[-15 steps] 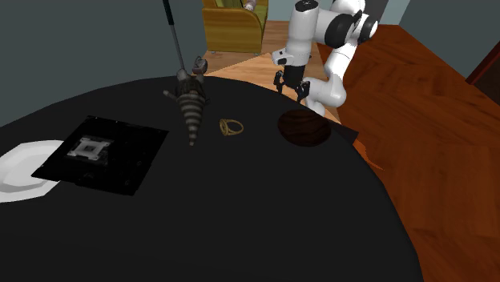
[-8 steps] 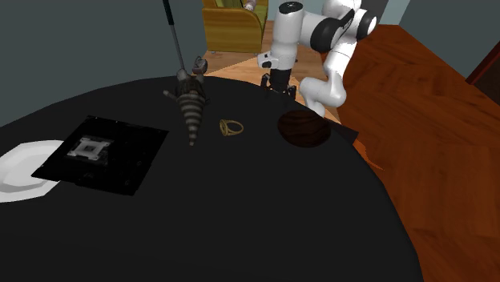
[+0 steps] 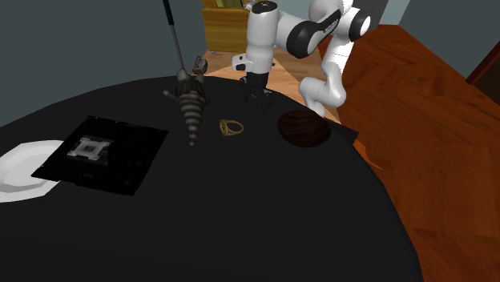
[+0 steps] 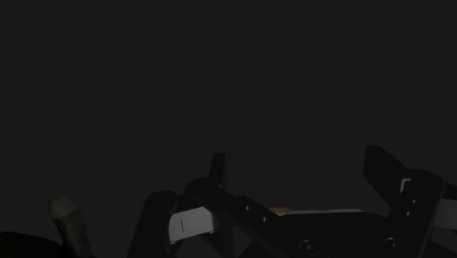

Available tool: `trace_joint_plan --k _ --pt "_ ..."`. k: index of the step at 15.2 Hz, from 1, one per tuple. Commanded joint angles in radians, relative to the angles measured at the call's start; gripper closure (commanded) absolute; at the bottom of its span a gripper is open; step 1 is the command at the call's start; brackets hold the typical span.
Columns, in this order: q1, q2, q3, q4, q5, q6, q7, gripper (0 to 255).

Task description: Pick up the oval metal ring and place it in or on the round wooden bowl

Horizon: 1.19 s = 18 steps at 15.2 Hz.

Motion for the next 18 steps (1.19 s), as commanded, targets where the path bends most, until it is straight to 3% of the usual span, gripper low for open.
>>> trace_joint_plan --k 1,8,18 --pt "-0.003 0.082 -0.012 0.083 0.002 0.006 -0.012 0" --pt "-0.021 0.331 -0.044 0.375 0.024 -0.015 -0.051 0" --pt "-0.024 0.326 -0.047 0.267 0.022 0.089 -0.049 0"
